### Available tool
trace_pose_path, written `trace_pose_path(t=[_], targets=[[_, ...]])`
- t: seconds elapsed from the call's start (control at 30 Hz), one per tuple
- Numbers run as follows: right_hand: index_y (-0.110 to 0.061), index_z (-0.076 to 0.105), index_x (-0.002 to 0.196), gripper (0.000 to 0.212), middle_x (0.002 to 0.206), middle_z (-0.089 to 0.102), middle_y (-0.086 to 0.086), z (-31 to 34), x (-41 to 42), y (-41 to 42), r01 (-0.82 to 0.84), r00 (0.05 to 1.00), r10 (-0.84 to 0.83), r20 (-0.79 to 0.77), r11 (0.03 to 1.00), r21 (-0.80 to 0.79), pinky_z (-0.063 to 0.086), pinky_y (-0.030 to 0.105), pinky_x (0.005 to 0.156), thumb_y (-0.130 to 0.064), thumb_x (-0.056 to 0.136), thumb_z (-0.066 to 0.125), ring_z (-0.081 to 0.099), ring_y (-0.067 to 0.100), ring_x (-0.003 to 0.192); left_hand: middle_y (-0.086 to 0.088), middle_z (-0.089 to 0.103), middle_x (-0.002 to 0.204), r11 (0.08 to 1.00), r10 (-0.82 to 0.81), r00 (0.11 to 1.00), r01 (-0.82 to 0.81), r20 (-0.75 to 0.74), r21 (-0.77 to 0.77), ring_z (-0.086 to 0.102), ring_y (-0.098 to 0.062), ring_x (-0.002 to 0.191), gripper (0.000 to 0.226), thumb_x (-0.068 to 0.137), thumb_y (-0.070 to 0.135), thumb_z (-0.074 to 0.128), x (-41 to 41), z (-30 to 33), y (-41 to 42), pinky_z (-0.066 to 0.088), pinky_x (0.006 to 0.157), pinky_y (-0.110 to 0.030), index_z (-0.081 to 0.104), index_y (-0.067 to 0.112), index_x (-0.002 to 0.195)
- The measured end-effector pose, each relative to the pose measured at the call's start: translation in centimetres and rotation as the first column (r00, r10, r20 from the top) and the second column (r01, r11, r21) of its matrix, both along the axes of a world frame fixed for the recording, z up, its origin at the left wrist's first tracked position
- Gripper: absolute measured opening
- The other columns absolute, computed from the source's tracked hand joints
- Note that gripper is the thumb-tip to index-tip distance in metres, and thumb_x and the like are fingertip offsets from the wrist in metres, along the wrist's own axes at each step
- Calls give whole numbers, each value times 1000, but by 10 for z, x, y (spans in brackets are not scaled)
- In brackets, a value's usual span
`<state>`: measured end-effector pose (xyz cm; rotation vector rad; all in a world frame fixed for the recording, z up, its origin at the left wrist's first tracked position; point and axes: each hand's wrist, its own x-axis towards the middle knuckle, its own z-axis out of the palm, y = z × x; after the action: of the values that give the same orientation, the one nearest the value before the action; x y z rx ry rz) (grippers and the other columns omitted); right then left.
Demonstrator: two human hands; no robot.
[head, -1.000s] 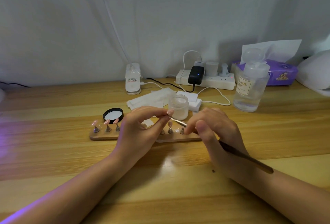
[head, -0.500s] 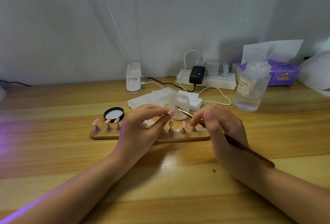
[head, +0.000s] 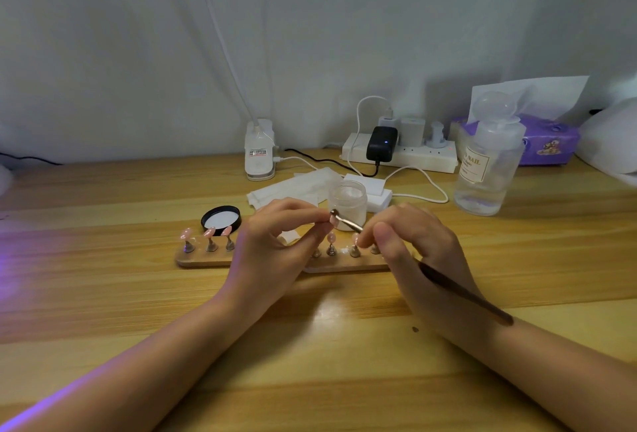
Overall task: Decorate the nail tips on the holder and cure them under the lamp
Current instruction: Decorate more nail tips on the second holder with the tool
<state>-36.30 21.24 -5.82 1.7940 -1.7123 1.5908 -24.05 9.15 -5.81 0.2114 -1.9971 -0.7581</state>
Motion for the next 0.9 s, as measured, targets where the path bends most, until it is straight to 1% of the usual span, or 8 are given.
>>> trace_pose_path(t=[0.17,0.3,0.37,0.47,0.53,0.63,0.73,0.9], targets=[[-9,63,69,50,66,60,-1,0,1,4,-81,994,77,-75,996,-45,40,29,72,-38,97,32,54,11,68,3,68,83,1000,13,1000,-13,-8,-3,63,-13,78,23,75,5,70,0,0,-1,50,69,-28,69,17,94],[-32,57,78,26,78,63,-10,4,-3,4,16,981,-16,192,1000,1,41,18,71,-42,87,35,56,3,76,0,63,87,996,13,999,-16,-36,-88,59,-5,82,19,76,12,68,0,0,0,48,70,-17,68,18,94],[-31,56,82,27,87,65,-11,5,-6,3,-4,953,5,304,1000,-6,43,11,68,-46,88,35,58,2,72,7,59,86,989,31,999,-34,-24,-141,55,-1,79,21,75,15,69,0,0,1,44,70,-13,67,22,95],[-27,57,83,31,78,68,-10,6,-8,3,-51,929,55,365,998,-21,44,10,65,-48,90,35,60,4,64,17,61,86,980,49,999,-48,-1,-192,56,1,79,23,74,23,70,0,0,3,46,73,-29,66,24,96],[-26,59,83,27,79,67,-9,6,-8,2,-53,940,51,337,999,-2,44,10,66,-45,88,41,60,2,70,16,66,86,979,46,999,-45,2,-199,59,0,79,24,70,27,75,1,0,4,46,75,-39,67,25,92],[-27,58,90,22,86,65,-10,7,-7,1,-40,978,31,206,998,41,45,12,71,-44,77,57,59,-1,83,14,68,88,986,4,1000,-3,10,-168,61,-1,73,10,73,31,66,2,2,4,42,77,-37,69,32,83],[-36,48,97,35,102,61,-16,5,-5,0,-67,995,59,75,991,114,41,7,81,-37,71,71,56,-5,96,12,70,85,985,-30,999,34,26,-169,64,-5,77,11,74,27,66,4,2,3,44,77,-46,69,25,84],[-35,48,97,34,102,60,-16,1,-6,-2,-72,997,75,-17,990,118,43,13,87,-32,73,71,57,-1,99,13,69,90,991,-70,996,76,58,-114,63,-3,88,17,73,25,72,5,3,3,45,78,-53,68,23,89]])
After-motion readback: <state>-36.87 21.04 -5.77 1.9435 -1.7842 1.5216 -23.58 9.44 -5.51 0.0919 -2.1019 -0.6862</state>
